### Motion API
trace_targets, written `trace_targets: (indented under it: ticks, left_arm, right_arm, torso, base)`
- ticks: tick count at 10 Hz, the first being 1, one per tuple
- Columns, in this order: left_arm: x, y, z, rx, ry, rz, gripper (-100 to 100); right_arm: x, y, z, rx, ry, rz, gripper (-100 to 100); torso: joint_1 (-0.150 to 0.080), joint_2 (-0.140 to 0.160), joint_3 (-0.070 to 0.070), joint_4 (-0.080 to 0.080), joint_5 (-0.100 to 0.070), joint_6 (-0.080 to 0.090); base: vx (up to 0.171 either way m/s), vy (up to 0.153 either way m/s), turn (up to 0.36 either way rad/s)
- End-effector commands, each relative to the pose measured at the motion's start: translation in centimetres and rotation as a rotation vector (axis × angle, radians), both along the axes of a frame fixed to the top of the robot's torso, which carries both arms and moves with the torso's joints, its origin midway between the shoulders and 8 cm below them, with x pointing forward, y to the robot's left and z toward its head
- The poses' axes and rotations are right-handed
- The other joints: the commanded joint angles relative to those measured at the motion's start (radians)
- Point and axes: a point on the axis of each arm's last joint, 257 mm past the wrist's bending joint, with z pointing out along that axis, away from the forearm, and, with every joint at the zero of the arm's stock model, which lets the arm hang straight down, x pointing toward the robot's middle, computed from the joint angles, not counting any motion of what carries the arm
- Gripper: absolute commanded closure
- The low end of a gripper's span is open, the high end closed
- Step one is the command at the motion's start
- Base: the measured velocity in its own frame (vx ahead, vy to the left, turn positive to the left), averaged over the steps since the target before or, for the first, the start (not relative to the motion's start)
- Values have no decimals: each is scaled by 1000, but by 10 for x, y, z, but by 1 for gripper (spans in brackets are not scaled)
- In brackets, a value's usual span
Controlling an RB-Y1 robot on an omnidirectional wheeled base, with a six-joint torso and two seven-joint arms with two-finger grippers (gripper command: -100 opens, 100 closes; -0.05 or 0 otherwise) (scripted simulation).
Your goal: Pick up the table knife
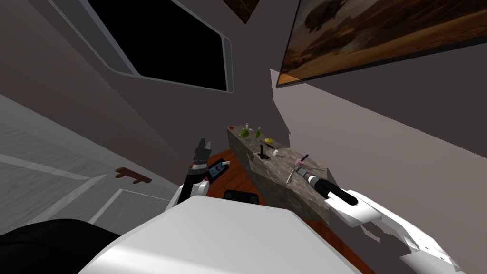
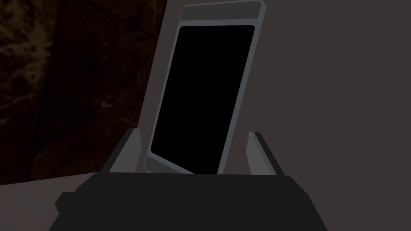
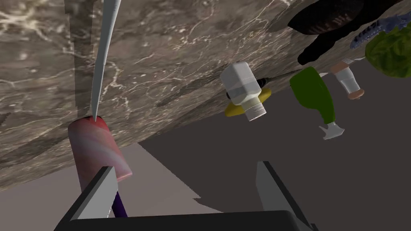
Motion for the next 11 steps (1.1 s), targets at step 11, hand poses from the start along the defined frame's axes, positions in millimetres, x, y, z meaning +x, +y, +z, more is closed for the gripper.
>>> trace_targets:
  ticks: [11]
  left_arm:
    - [0,0,0,0,0,0,0]
  right_arm:
    - [-126,-128,-82,-34,422,-383,-100]
  torso:
    - [1,-2,-1,0,0,0]
  base:
    - [72,71,70]
